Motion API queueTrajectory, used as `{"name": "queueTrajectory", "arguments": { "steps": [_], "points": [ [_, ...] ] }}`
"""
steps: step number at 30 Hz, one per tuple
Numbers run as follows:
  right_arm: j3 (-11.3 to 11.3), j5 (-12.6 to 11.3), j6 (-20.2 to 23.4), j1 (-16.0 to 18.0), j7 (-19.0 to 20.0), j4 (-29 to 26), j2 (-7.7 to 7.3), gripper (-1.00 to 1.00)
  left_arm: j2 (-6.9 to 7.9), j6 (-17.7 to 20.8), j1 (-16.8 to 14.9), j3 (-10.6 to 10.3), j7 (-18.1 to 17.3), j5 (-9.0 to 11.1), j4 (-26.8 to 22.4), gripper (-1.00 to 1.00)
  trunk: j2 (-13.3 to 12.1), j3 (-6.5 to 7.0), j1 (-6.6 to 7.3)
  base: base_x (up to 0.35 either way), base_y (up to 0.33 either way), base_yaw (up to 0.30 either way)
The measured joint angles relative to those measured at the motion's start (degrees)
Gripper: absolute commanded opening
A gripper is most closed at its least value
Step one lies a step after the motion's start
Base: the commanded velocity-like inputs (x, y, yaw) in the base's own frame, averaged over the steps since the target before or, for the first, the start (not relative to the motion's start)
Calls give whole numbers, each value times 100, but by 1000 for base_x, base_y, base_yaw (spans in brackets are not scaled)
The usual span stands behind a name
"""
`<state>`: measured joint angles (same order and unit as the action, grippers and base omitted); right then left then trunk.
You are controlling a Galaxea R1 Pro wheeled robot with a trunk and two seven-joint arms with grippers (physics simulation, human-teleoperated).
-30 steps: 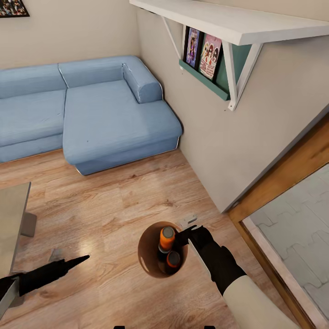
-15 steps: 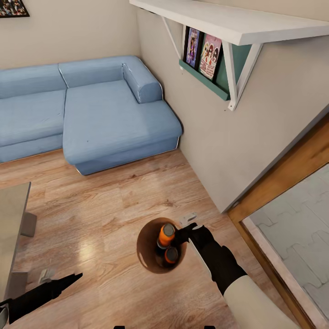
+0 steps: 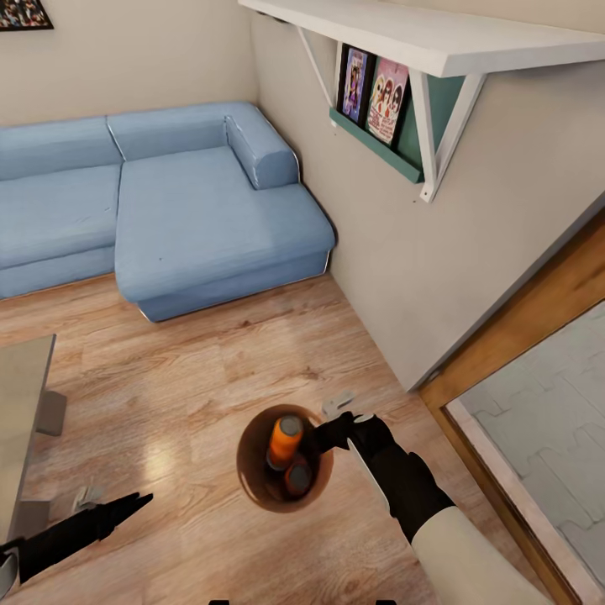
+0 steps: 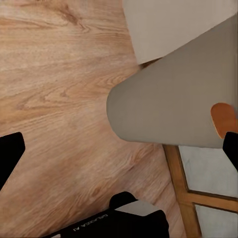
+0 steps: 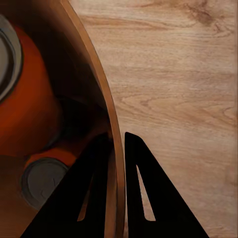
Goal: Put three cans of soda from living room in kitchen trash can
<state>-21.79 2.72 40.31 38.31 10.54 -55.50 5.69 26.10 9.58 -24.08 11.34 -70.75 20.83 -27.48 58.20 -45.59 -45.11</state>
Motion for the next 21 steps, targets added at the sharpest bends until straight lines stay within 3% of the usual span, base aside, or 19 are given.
{"name": "queueTrajectory", "arguments": {
  "steps": [10, 21],
  "points": [
    [-19, -39, -17, 0, 11, -3, 1, -100, 0, 0, 0, 0, -3, 3, -109, 100, 42, -19, -22, 0, 0, 0],
    [-26, -26, -421, 0, 16, -2, 4, -100, 0, 0, 0, -16, -110, 0, -113, 100, 443, -198, -242, 0, 0, 0]
  ]
}}
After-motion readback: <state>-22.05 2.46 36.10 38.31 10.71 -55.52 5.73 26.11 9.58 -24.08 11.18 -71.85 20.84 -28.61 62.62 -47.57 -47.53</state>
